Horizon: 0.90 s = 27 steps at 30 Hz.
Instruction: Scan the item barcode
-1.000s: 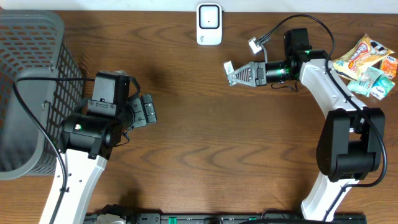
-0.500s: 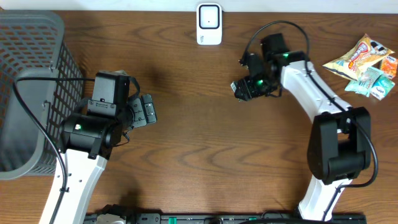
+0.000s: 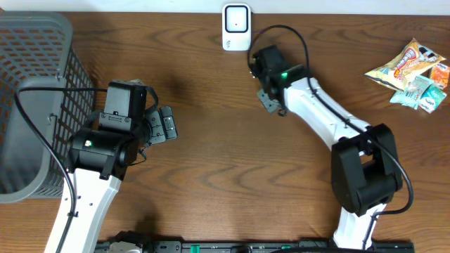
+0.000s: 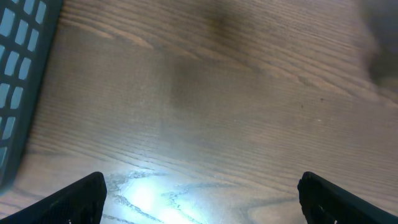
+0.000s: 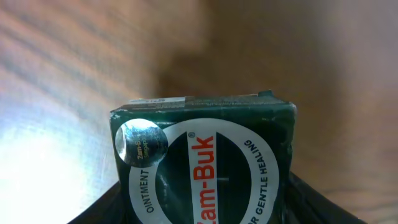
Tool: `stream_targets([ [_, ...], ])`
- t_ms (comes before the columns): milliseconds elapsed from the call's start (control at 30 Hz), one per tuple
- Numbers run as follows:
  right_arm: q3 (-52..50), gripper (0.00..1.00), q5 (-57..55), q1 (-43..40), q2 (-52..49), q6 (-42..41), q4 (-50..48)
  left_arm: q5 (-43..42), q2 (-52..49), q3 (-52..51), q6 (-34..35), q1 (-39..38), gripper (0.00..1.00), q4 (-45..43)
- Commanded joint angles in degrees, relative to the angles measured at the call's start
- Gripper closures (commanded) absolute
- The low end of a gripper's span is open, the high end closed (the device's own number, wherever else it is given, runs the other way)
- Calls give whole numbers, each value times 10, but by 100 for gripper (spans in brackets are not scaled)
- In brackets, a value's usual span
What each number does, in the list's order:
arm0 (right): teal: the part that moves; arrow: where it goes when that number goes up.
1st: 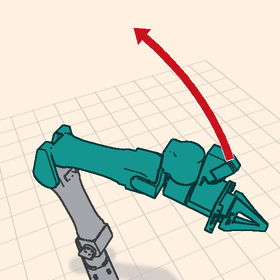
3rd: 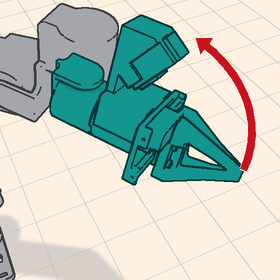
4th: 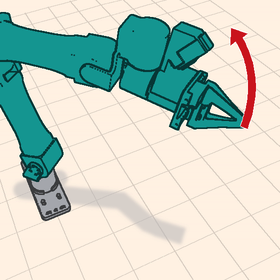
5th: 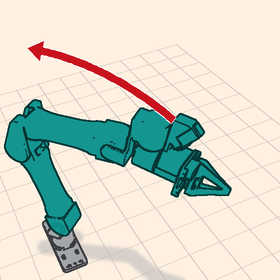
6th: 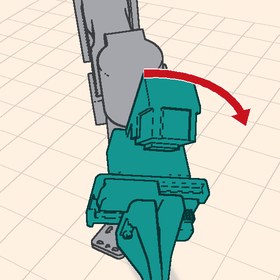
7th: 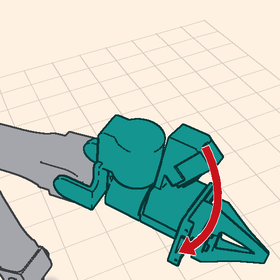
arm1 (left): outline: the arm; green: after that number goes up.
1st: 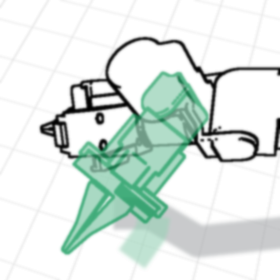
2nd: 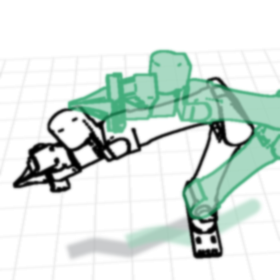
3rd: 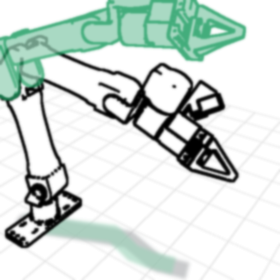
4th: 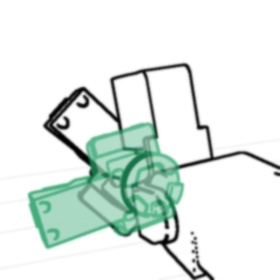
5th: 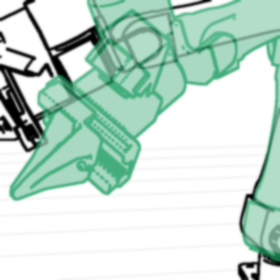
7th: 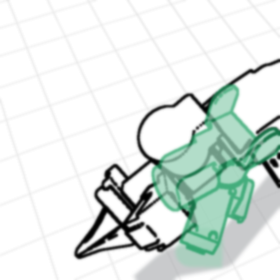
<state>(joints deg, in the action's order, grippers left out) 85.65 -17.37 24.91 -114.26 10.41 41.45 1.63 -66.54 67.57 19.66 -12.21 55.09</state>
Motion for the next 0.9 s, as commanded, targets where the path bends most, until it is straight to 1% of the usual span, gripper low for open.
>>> stream_targets([
  [0,1,47,-93,23,9,55,-59,-1,-1,5,5,1,2,0],
  [167,1,47,-94,24,9,123,-154,-1,-1,5,5,1,2,0],
  [300,1,48,-93,19,9,156,-225,-1,-1,5,5,1,2,0],
  [333,1,50,-93,17,9,156,-241,-1,-1,5,5,1,2,0],
  [367,1,53,-93,16,8,156,-260,-1,-1,5,5,1,2,0],
  [400,1,62,-93,14,7,154,-278,-1,-1,5,5,1,2,0],
  [467,1,66,-90,13,7,154,-306,-1,-1,5,5,1,2,0],
  [600,1,67,-86,14,6,154,-362,-1,-1,5,5,1,2,0],
  [667,1,66,-83,14,6,154,-383,-1,-1,5,5,1,3,0],
  [767,2,62,-59,13,6,154,-409,-1,-1,5,5,1,2,0],
  [867,4,62,-45,10,5,154,-428,-1,-1,5,5,1,2,0],
])
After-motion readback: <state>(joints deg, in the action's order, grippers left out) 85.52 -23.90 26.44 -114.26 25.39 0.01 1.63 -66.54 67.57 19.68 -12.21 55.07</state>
